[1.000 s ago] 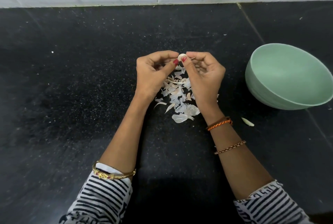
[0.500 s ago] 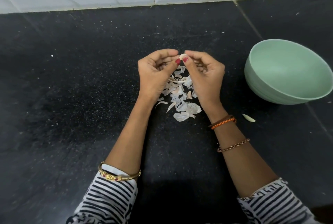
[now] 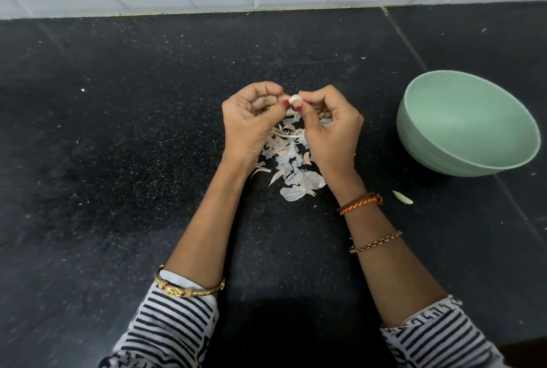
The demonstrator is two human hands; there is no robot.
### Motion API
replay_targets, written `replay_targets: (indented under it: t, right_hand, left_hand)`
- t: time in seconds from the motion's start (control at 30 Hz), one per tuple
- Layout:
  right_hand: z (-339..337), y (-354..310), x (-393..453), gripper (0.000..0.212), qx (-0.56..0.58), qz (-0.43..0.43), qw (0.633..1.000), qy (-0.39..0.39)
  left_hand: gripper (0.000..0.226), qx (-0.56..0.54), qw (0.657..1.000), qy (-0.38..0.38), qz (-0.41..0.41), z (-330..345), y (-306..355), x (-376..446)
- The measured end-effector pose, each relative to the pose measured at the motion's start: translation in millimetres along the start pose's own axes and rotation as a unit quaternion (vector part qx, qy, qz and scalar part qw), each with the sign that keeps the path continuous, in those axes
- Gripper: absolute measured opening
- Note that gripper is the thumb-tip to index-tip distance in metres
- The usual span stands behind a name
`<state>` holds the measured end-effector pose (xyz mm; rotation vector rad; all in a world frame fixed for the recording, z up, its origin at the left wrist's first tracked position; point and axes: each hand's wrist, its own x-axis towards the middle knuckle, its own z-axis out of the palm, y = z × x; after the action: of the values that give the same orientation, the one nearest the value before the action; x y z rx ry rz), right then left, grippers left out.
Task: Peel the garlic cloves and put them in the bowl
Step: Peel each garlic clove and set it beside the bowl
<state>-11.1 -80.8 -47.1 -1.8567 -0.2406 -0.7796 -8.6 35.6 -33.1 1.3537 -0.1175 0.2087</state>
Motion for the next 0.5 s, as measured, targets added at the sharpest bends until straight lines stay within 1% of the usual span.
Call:
replay_targets:
  t: [0.1, 0.23, 0.3, 0.33, 0.4, 0.43, 0.5]
  right_hand:
    - [-3, -1, 2, 0.005, 0.052, 0.041, 0.998, -0.013]
    - [-5, -7, 6, 0.018, 0.158, 0.121, 0.98, -0.026]
    - [-8, -10, 8, 0.018, 0.211, 0.136, 0.968, -0.021]
    - [-10, -11, 10, 0.017, 0.226, 0.136, 0.964, -0.016]
    - [-11, -11, 11, 0.015, 0.226, 0.127, 0.966, -0.007]
    - [-10, -11, 11, 0.015, 0.22, 0.125, 0.967, -0.004]
    - [-7, -9, 8, 0.018, 0.205, 0.125, 0.971, -0.008]
  left_hand:
    - [0.024, -0.013, 1.0, -0.004, 0.003, 1, 1, 0]
    - [0.027, -0.002, 1.0, -0.012, 0.009, 2, 0, 1]
    - [0.027, 0.015, 1.0, -0.002, 0.018, 0, 0, 2]
    - [0.026, 0.018, 0.999, 0.015, 0.026, -2, 0, 4]
    - [0.022, 0.01, 0.998, 0.047, 0.043, -8, 0, 7]
    - [0.02, 0.012, 0.998, 0.047, 0.049, -9, 1, 7]
    - [0.017, 0.037, 0.998, 0.015, 0.049, -6, 2, 4]
